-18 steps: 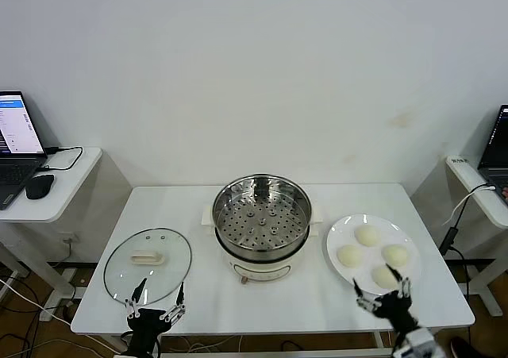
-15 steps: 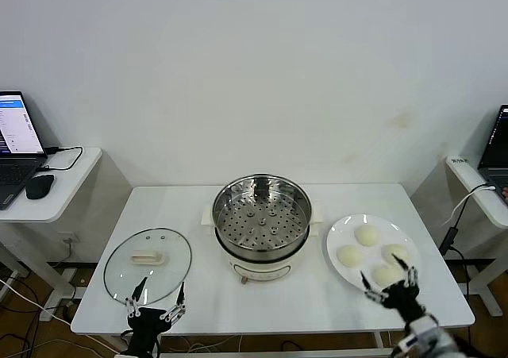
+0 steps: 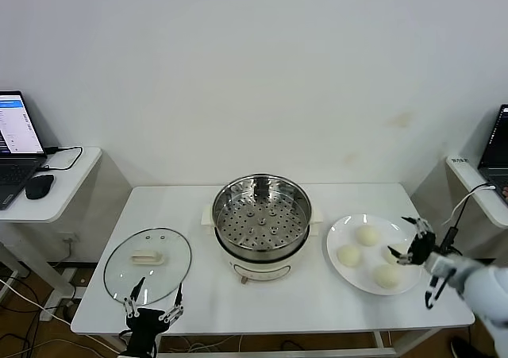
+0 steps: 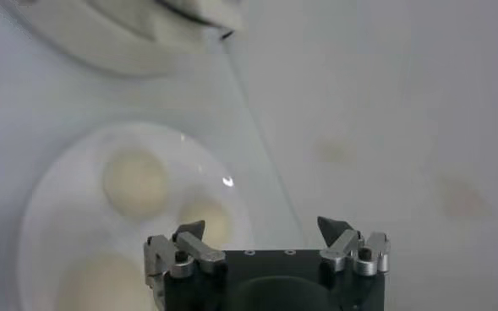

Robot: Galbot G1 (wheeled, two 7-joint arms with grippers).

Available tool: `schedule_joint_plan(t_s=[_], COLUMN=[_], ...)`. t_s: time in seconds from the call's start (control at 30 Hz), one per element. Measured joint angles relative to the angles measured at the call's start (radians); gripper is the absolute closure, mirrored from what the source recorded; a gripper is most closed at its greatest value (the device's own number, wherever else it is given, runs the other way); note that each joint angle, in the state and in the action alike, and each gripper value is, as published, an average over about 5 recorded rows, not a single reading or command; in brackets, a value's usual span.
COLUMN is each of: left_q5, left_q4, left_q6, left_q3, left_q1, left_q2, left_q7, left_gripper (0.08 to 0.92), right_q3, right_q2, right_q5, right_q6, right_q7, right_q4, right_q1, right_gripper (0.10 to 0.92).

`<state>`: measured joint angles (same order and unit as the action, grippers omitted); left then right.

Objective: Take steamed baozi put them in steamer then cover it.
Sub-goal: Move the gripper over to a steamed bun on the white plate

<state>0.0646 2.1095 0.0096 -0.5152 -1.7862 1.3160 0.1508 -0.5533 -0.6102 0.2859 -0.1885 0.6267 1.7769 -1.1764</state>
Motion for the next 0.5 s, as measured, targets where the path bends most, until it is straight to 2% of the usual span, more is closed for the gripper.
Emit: schedule_joint_plan(t_s=[0.23,0.5], left_q5=[0.012,0.019], left_q4=[-0.011,-0.022], left_q6=[-0.015,-0.040], left_q3=[-0.006,-0.022], left_q1=[-0.004,-0.001], left_q2=[0.001,-0.001], left_q7=[0.008,0.012], left_gripper=[0.177,0.177], right_q3=[0.275,0.567], right_q2=[0.063,0.049], right_q5=[0.008,0.020], right_q6=[0.041,0.098], right_q7=[0.192,0.359], right_q4=[-0.172,-0.379], right_q1=[0.326,0.638], right_gripper=[0.203,0.203])
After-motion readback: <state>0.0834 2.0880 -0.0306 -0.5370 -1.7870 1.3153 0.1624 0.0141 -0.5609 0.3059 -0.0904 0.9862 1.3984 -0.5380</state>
